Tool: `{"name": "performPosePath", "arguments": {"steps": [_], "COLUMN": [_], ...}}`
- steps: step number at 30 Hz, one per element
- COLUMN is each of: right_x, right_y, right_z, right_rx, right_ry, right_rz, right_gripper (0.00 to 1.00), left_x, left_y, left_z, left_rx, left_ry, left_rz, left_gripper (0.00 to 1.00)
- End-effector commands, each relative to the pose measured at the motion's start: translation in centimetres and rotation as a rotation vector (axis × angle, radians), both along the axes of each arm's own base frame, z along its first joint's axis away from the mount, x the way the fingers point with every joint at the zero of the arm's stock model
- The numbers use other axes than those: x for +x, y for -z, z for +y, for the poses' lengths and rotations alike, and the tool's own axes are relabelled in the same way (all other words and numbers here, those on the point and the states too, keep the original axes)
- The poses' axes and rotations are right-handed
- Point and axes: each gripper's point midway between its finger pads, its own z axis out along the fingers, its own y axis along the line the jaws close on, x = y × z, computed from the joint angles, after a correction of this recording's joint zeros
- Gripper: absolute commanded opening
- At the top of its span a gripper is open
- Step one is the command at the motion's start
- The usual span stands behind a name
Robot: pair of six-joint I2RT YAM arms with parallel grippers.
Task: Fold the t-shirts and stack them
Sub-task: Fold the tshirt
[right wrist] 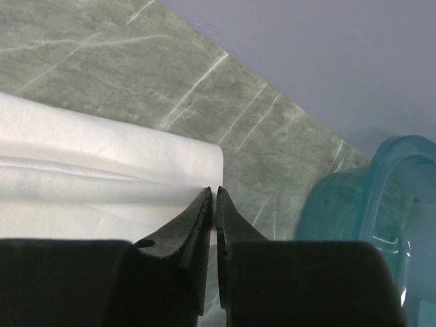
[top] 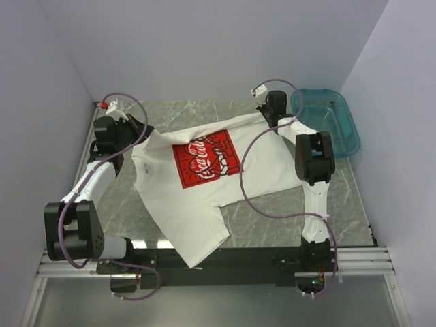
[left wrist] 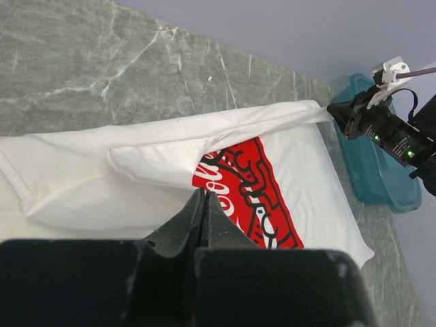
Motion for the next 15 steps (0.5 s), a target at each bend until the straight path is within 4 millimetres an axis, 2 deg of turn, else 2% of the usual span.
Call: {"name": "performPosePath", "arguments": {"steps": [1, 2, 4, 5, 8, 10, 14, 15], "right_x": [-0.4, -0.5, -0.7, -0.9, -1.2, -1.4, -2.1, -2.6], "right_y": [0.1, 0.2, -0.4, -0.4, -2.1, -2.7, -5.1, -5.1], "right_z": [-1.4, -1.6, -1.6, -1.6, -1.5, -1.4, -1.4, -0.7], "right_rx": [-0.05, -0.053, -0.052, -0.051, -0.018, -0.004, 0.031, 0.058], "right_ry": [0.017, 0.019, 0.02, 0.014, -0.001, -0.009, -0.022, -0.063], "right_rz": [0.003, 0.008, 0.002, 0.005, -0.015, -0.01, -0.012, 0.014], "right_gripper": [0.16, 0.25, 0.34, 0.43, 0.59, 0.61, 0.65, 0.65], "left_x": [-0.4, -0.4, -0.3, -0.3, -0.3, -0.4, -0.6, -0.8], "left_y": [-1.9, -1.9, -1.8, -1.8, -1.8, -1.9, -2.1, -2.2], "left_z": [-0.5, -0.5, -0.5, -0.5, -0.6, -0.7, -1.0, -1.0], "left_rx": [0.013, 0.013, 0.015, 0.016, 0.014, 0.013, 0.012, 0.017], "left_ry": [0.029, 0.03, 0.031, 0.033, 0.035, 0.041, 0.062, 0.067], "left_rz": [-0.058, -0.058, -0.056, -0.056, -0.055, -0.057, -0.059, -0.063], "left_gripper": [0.01, 0.01, 0.01, 0.01, 0.01, 0.01, 0.01, 0.01]}}
